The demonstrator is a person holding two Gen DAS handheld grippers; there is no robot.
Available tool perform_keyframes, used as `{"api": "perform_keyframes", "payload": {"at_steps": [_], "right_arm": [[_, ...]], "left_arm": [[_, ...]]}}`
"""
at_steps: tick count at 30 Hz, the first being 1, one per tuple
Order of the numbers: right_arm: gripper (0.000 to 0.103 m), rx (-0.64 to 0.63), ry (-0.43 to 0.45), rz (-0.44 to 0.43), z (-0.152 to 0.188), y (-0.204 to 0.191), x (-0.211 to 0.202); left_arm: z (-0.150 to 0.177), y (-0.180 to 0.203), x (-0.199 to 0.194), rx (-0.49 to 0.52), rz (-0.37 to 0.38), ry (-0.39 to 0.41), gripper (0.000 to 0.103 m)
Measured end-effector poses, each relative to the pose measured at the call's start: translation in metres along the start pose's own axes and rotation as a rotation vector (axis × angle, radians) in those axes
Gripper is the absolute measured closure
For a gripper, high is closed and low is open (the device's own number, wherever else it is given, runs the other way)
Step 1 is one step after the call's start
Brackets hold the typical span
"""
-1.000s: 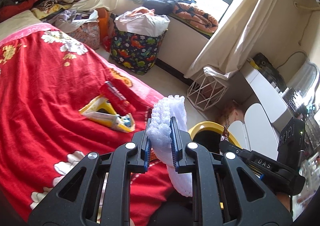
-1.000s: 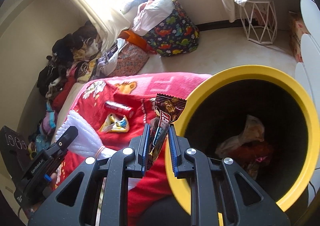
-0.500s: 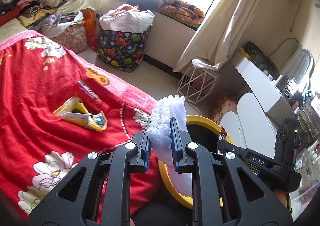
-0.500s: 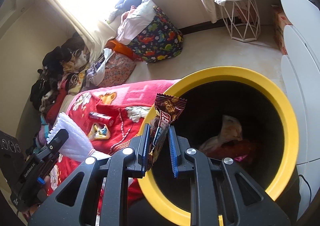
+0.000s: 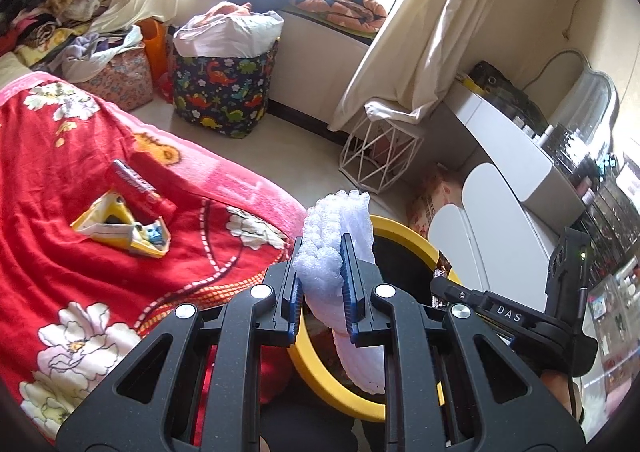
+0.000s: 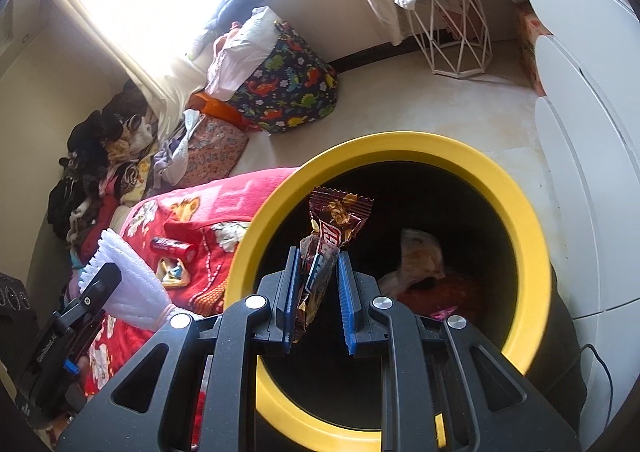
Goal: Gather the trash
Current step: 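Carry the silver wrapper and white mesh sleeve over the yellow bin with both tools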
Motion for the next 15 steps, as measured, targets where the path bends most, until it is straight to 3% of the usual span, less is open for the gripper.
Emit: {"api": "perform_keyframes", "payload": {"at_steps": [15], "right_arm": [[0.085,-0.006,0.029,0.064,-0.005,0.031,-0.01]], "left_arm": [[0.013,0.03,0.024,0.054,0.03,-0.051,0.091]]}}
Point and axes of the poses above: each gripper's, at about its wrist camera, not at the fingertips, and x roughly the way its jaws point, y to its right, z to its underside, the point moved 9 cm from there along x, roughly the way its jaws point, and after that the axes turned 3 degrees about x, right-handed, at the moved point
